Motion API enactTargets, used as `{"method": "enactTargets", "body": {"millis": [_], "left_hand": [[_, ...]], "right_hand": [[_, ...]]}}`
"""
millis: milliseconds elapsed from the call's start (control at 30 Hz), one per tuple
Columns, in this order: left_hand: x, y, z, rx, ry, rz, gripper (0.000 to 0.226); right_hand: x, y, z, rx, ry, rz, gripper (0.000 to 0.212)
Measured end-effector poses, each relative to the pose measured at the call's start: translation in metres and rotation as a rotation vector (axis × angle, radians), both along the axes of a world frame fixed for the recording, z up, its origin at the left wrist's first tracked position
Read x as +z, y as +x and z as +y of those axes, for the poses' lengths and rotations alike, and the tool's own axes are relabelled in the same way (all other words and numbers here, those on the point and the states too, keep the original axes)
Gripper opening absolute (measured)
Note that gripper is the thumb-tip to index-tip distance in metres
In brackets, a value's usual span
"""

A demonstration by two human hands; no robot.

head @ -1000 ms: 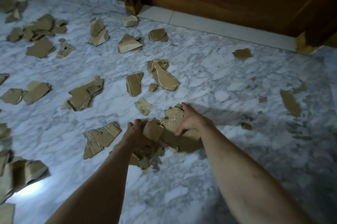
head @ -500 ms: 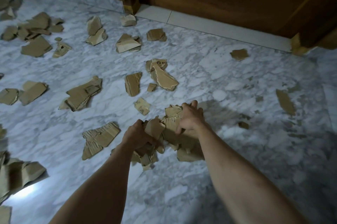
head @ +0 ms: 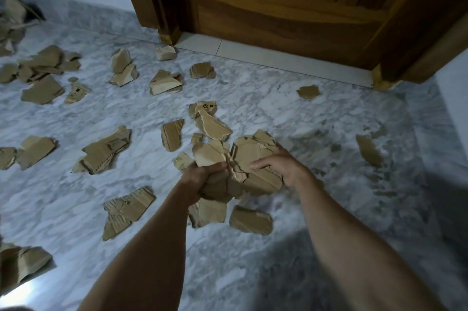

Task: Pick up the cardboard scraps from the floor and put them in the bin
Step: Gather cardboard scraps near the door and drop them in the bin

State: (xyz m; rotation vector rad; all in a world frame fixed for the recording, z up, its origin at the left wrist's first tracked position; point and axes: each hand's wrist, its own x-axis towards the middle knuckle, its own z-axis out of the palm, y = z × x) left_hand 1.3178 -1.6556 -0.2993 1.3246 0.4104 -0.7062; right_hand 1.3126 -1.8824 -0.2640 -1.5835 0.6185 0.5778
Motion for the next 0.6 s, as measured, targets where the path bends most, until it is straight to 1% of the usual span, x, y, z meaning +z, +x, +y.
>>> {"method": "enactTargets", "body": {"millis": [33, 67, 100, 133, 200, 233, 300, 367, 533, 600], "left_hand": [[0.008, 0.005, -0.008, -0.005, -0.013, -0.011, 0.052], [0.018, 0.008, -0.018, -0.011, -0.001, -0.017, 0.066], [0.028, 0.01, -0.028, -0.019, 0.003, -0.018, 0.076], [0.04, 0.011, -0.038, -0.036, 0.006, -0.016, 0.08], [0.076, 0.004, -0.058, -0.098, -0.004, -0.009, 0.076], [0.095, 0.0, -0.068, -0.129, -0.008, -0.002, 0.076], [0.141, -0.011, -0.09, -0.192, 0.0, 0.006, 0.079], [0.187, -0.021, -0.113, -0.262, 0.007, 0.004, 0.08], [0.306, -0.066, -0.172, -0.498, 0.018, 0.004, 0.077], [0.358, -0.094, -0.193, -0.604, 0.017, 0.02, 0.068]], "right_hand": [[0.007, -0.004, -0.006, -0.021, 0.011, 0.004, 0.045], [0.011, -0.007, -0.013, -0.05, 0.023, 0.003, 0.053], [0.019, -0.012, -0.021, -0.084, 0.038, 0.007, 0.055], [0.03, -0.019, -0.029, -0.118, 0.065, 0.004, 0.05], [0.063, -0.042, -0.045, -0.184, 0.136, 0.007, 0.038], [0.083, -0.054, -0.054, -0.221, 0.18, 0.004, 0.039], [0.123, -0.079, -0.073, -0.295, 0.264, -0.042, 0.048], [0.169, -0.106, -0.093, -0.375, 0.299, -0.061, 0.055], [0.295, -0.193, -0.126, -0.587, 0.281, -0.014, 0.067], [0.347, -0.238, -0.134, -0.678, 0.269, 0.036, 0.066]]}}
